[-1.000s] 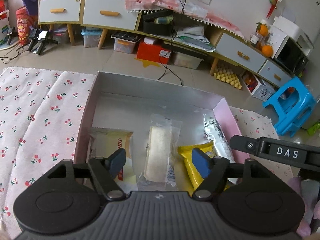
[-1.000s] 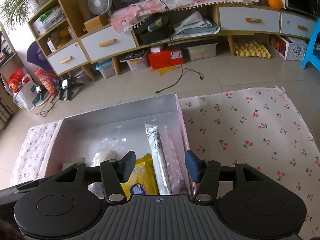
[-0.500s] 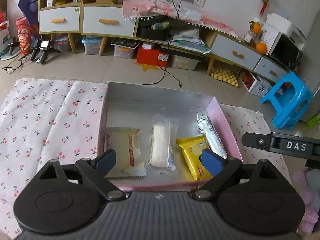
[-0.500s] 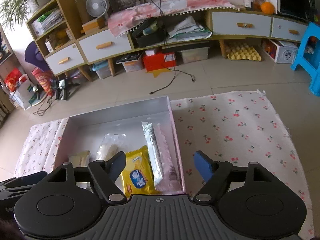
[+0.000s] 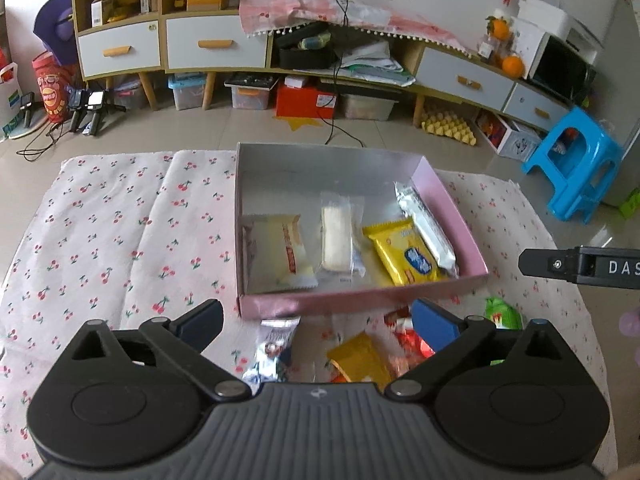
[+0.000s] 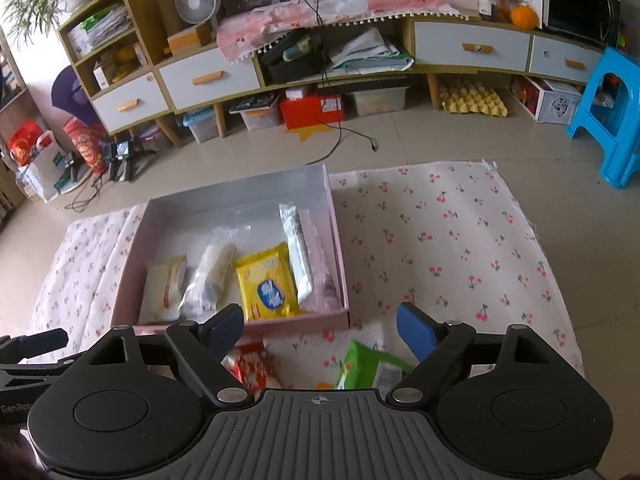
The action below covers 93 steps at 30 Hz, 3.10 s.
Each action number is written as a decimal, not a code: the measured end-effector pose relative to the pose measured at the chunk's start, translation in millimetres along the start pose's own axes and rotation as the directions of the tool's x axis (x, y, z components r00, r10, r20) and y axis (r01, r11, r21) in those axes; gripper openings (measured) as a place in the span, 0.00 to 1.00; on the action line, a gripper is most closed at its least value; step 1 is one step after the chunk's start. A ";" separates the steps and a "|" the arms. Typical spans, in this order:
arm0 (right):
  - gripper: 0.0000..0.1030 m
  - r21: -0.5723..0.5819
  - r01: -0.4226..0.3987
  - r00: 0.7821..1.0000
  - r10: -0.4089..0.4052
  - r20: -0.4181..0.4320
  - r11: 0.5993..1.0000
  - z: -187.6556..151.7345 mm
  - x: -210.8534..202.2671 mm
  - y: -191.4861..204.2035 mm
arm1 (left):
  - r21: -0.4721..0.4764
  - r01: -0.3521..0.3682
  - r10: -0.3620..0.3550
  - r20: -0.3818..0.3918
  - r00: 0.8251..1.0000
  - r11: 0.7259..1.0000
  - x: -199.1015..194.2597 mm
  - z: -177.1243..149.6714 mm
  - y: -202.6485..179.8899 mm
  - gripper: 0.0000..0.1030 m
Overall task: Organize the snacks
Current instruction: 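Move both open tools back over the remaining snacks, then grasp the green snack packet with the right tool while the left tool grasps the pink peach packet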
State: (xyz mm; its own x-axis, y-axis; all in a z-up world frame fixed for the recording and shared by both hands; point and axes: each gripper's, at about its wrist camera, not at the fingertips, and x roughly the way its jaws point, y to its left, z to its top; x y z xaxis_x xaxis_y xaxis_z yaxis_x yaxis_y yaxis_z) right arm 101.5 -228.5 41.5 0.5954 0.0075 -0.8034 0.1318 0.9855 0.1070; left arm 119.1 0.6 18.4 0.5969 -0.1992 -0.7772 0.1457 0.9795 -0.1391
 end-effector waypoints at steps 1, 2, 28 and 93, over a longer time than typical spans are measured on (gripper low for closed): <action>0.85 0.002 0.000 1.000 0.000 -0.003 1.000 -2.7 -2.3 0.0 | 0.007 0.003 -0.003 -0.003 1.000 1.000 -1.7 -2.9 -0.5 0.98; 0.86 0.005 0.001 1.000 -0.001 -0.008 1.000 -5.4 -3.9 0.1 | 0.014 0.006 -0.006 -0.004 1.000 1.000 -2.3 -5.2 -1.1 0.99; 0.86 0.073 -0.001 0.983 0.014 -0.183 0.997 -58.4 16.8 -29.8 | 0.284 0.093 -0.078 -0.061 0.995 0.954 -7.8 -75.7 -29.8 0.98; 0.43 0.338 -0.014 0.984 0.074 -0.165 0.941 -67.1 32.3 -52.3 | 0.131 0.220 -0.195 -0.182 0.964 0.967 2.4 -81.8 -44.6 0.30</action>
State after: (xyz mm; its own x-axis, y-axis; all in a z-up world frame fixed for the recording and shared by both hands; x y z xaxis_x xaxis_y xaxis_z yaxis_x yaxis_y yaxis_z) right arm 60.6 -268.4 -29.4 0.4645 0.1082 -0.8790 0.3838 0.8698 0.3099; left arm 49.5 -41.1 -27.5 0.4031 -0.3771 -0.8339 0.3755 0.8991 -0.2250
